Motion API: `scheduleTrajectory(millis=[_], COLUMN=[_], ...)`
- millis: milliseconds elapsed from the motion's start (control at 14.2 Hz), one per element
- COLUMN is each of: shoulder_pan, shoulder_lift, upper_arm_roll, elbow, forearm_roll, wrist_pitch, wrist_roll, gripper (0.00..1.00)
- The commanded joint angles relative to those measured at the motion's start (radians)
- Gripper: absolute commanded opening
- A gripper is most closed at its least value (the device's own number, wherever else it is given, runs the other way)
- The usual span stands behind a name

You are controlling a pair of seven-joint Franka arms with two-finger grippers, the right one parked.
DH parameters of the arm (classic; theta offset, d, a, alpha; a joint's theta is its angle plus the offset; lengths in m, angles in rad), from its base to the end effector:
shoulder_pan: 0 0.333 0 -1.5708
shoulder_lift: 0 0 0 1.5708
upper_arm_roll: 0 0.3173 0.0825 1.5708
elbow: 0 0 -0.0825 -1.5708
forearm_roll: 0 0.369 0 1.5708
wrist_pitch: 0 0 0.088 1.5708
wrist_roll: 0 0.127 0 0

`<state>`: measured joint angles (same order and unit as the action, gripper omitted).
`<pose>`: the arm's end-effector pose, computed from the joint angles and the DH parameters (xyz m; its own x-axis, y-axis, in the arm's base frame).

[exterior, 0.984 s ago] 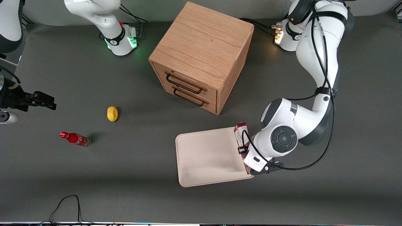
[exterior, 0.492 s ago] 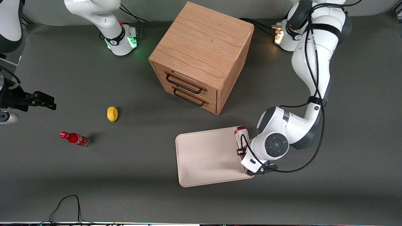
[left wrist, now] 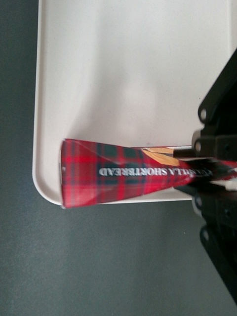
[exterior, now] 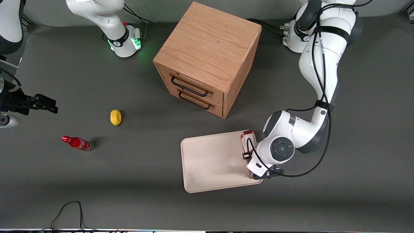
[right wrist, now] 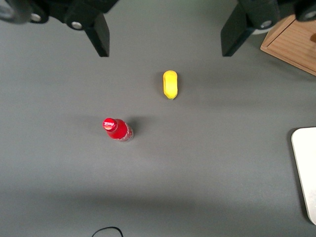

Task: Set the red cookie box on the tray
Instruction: 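Lower the red box onto the tray and open the left gripper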

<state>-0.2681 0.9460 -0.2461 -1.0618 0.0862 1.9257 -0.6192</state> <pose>0.6862 -0.3117 0.2479 0.9798 0.1603 -0.1196 0.1685 -0.9837 0.0620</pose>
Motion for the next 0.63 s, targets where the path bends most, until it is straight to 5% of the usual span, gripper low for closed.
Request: scheduleTrajectory(millis=[0, 562], shoulder_pan=[-0.003, 0.044], shoulder_lift=[-0.027, -0.149], upper_arm_roll=[0.004, 0.002], elbow=[-0.023, -0.049], forearm_roll=[0.012, 0.013], wrist_pitch=[0.007, -0.127], wrist_roll=[0.003, 0.012], gripper=[1.00, 1.00])
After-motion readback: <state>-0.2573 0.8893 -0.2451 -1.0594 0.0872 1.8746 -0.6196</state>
